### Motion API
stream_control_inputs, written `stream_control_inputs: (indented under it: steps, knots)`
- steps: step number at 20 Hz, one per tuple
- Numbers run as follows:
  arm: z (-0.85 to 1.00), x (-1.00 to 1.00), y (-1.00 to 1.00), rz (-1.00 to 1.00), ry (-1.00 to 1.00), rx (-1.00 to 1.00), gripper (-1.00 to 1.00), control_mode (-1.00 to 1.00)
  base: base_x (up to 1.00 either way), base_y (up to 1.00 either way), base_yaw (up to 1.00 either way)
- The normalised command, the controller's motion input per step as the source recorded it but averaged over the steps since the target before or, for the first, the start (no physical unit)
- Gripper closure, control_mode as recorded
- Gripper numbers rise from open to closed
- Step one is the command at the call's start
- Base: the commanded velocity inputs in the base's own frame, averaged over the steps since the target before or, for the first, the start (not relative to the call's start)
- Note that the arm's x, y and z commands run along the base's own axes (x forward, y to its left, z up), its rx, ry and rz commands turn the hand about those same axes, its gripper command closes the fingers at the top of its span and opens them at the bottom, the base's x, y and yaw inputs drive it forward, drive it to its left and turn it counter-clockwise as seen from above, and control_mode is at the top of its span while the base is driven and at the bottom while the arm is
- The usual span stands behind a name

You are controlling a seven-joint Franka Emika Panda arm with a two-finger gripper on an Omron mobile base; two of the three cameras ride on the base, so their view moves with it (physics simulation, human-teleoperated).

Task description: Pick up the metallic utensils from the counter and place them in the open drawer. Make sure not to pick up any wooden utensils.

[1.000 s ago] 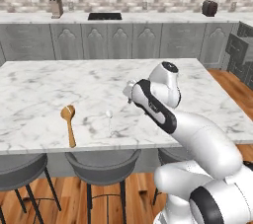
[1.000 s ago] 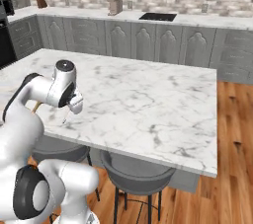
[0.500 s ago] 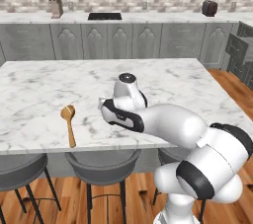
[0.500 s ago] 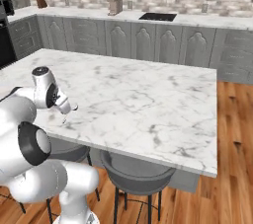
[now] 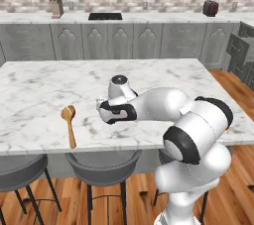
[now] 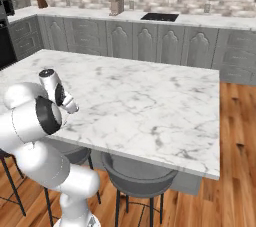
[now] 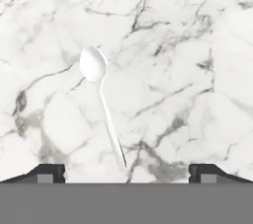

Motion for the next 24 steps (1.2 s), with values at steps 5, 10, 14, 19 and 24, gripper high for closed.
stream_control_inputs:
  steps: [5,10,14,19,24]
  knots:
    - [-0.14,0.42,0.0,0.0,0.04,-0.01,-1.0,-1.0,0.0,0.0,0.0]
    - [-0.15,0.59,0.12,0.0,0.0,-0.02,-1.0,-1.0,0.0,0.0,0.0]
    - [-0.29,0.26,0.01,0.01,0.03,-0.08,-1.0,-1.0,0.0,0.0,0.0]
    - [-0.27,0.02,-0.02,0.01,0.05,-0.05,-1.0,-1.0,0.0,0.0,0.0]
    - [-0.3,0.45,0.07,0.0,0.07,-0.05,-1.0,-1.0,0.0,0.0,0.0]
